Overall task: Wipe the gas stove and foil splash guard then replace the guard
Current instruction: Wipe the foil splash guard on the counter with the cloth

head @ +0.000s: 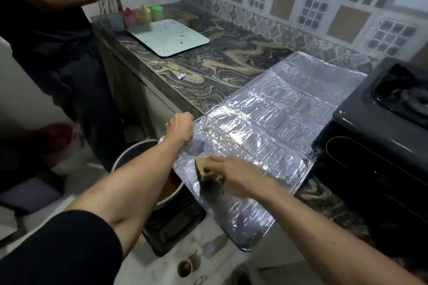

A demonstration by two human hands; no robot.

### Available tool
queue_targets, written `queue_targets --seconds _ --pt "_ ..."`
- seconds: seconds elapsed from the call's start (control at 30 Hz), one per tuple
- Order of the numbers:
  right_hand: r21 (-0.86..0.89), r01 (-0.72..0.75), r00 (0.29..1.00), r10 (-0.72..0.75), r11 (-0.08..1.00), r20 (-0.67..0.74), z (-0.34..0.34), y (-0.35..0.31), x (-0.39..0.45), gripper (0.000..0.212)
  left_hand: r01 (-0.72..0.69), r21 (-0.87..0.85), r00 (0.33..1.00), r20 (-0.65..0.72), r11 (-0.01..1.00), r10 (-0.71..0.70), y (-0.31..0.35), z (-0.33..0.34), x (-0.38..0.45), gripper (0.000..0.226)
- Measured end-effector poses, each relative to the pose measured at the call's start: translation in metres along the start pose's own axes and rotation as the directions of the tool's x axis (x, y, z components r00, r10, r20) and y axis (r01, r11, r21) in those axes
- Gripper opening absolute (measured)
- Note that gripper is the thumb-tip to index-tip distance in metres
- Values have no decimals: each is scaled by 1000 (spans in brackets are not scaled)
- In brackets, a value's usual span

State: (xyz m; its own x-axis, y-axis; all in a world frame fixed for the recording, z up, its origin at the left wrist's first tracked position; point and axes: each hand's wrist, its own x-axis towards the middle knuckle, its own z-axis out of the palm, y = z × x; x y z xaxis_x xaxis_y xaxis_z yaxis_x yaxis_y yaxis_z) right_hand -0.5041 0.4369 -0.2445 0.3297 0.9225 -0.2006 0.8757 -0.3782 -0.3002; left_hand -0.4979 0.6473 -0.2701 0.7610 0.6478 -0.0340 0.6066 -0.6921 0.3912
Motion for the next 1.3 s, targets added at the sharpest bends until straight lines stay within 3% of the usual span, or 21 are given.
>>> queue_targets --seconds 0.07,0.13,0.2,0.27,0.37,0.43,0.5,0.57,0.63,0.73,0.83,0.97,1.03,1.17,1.23,1.3 --pt "-68 115 990 -109 991 85 15 2 -10 51 -23 50 1000 -6 998 24 1 0 0 21" --pt "-71 129 971 -112 989 210 23 13 -27 39 -35 72 999 -14 997 36 0 1 0 23" --pt "-163 56 917 14 985 399 25 27 -41 35 -42 71 999 -25 997 43 -2 2 1 25" --pt "-235 -40 852 156 971 499 21 37 -50 36 -36 69 999 -27 997 38 -3 2 2 23" --pt "-44 -198 843 193 979 503 -13 37 -53 32 -17 112 1000 -12 994 18 -3 -3 0 21" --pt "123 -248 885 173 961 433 -40 32 -49 30 1 144 1000 21 990 -4 0 -8 -6 22" --pt "212 -220 957 167 952 239 -56 31 -36 28 -44 139 997 70 989 34 7 -9 -14 30" --pt "154 -126 990 133 980 -36 -55 33 -17 31 -181 118 976 147 976 163 18 -6 -19 42" --pt "-28 -56 984 50 998 -170 -41 38 0 31 -325 127 925 247 937 288 29 1 -21 48" --pt "-145 -74 995 64 987 -73 -8 42 2 23 -372 197 878 391 907 276 34 17 -19 61" --pt "-189 -85 996 84 978 -13 11 47 -23 18 -368 213 876 405 905 261 31 26 -16 62" --pt "-342 -75 953 168 937 251 3 51 -52 13 -389 209 864 420 897 277 27 23 -14 62" --pt "-337 -70 943 172 939 284 -8 50 -50 13 -395 203 863 416 896 286 28 24 -14 62" --pt "62 -255 960 245 965 138 -52 43 -20 24 -394 213 871 396 894 289 28 26 -11 64" --pt "220 -238 961 263 946 -90 -72 42 2 41 -385 218 875 394 897 280 28 27 -10 63" --pt "270 -201 909 282 942 -307 -81 46 26 49 -384 230 875 400 894 273 28 28 -10 62"
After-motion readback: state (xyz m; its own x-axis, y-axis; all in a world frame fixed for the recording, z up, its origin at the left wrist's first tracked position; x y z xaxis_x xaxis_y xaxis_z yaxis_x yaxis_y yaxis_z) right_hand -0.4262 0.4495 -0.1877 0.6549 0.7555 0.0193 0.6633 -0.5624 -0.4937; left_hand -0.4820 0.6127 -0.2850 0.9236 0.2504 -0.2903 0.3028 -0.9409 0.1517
